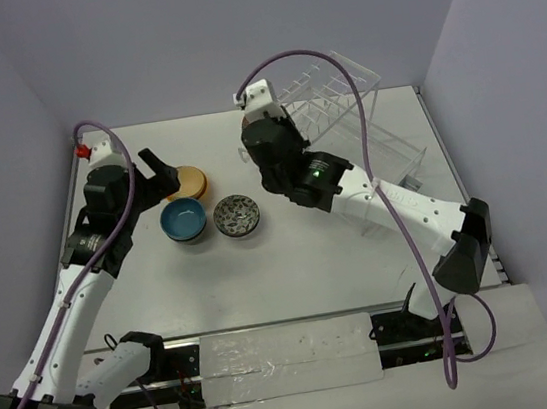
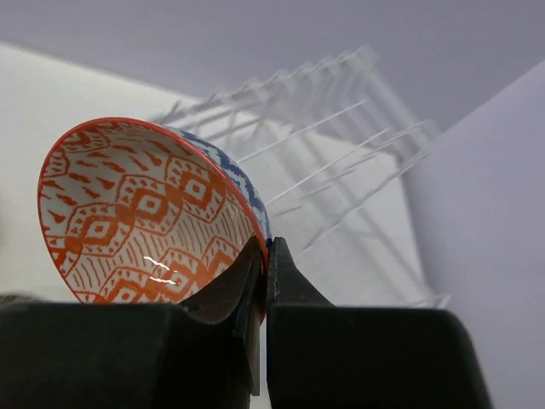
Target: Load the bowls into the dish rack
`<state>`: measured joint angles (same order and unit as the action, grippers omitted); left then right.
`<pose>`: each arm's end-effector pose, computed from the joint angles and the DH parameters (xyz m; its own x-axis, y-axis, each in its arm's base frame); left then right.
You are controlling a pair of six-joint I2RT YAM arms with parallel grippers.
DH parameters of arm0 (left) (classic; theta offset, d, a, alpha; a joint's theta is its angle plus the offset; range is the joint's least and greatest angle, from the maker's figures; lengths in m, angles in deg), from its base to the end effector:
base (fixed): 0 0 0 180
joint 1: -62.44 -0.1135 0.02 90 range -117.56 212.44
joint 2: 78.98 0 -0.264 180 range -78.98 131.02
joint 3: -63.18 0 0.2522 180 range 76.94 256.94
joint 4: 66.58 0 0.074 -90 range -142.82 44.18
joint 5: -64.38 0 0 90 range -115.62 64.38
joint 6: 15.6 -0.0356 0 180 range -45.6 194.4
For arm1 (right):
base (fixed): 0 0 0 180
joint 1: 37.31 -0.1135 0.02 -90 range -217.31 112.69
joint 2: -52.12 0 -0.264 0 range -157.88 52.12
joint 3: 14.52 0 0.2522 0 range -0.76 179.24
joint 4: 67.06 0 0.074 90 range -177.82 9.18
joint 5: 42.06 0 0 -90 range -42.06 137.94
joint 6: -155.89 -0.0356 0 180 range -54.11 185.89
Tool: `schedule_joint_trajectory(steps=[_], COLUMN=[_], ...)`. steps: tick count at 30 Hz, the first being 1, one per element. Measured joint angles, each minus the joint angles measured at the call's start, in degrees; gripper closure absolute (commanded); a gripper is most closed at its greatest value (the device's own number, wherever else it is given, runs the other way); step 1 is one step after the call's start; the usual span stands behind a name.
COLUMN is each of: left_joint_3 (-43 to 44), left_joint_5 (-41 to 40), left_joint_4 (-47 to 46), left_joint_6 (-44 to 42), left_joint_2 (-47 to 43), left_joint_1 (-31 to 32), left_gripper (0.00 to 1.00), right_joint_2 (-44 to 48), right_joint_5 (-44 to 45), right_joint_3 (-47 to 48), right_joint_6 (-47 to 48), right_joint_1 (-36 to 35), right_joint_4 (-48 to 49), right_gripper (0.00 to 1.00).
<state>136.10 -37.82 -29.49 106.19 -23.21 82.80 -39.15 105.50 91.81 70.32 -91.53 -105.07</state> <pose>0.2040 -0.0677 0.3690 -0.3528 -0.4183 -0.8370 -0.0377 0.9001 -0.4340 0.2320 0.2705 0.4067 -0.2288 -0.3883 -0.8927 0.0015 0.9169 -0.3992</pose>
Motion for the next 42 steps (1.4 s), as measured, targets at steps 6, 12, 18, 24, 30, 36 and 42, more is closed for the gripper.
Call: schedule_joint_trajectory(steps=[6, 12, 18, 24, 30, 36, 42], left_joint_3=[-1.9, -6.9, -8.0, -8.4, -8.5, -8.5, -8.5], left_joint_5=[5.4, 7.9, 6.8, 5.9, 5.9, 5.8, 5.8], left_joint_4=[1.4, 1.6, 1.4, 1.4, 1.4, 1.4, 1.4], left_joint_6=[-0.2, -0.9, -1.7, -2.5, -2.6, -2.6, -2.7], left_joint_2=[1.2, 1.5, 1.4, 1.3, 1.0, 1.0, 1.0], left_joint_1=[-9.7, -12.5, -12.6, -12.7, -12.7, -12.7, -12.7], left_gripper=[0.01, 0.01, 0.01, 0.01, 0.01, 0.01, 0.01], right_joint_2=[4.9, 4.9, 3.1, 0.0, -2.9, -5.6, -6.7], right_joint_5=[5.9, 3.8, 0.3, -2.6, -4.5, -4.7, -4.7], right_joint_3=[-6.6, -10.3, -12.4, -12.8, -12.8, -12.8, -12.8], right_joint_6=[28.1, 47.7, 55.7, 58.4, 58.4, 58.5, 58.5], right_joint_1=[2.1, 6.3, 9.2, 10.0, 10.5, 11.5, 11.7], right_joint_4=[28.1, 47.6, 54.4, 55.2, 54.2, 54.2, 53.5], right_gripper=[1.0, 1.0, 1.0, 1.0, 1.0, 1.0, 1.0])
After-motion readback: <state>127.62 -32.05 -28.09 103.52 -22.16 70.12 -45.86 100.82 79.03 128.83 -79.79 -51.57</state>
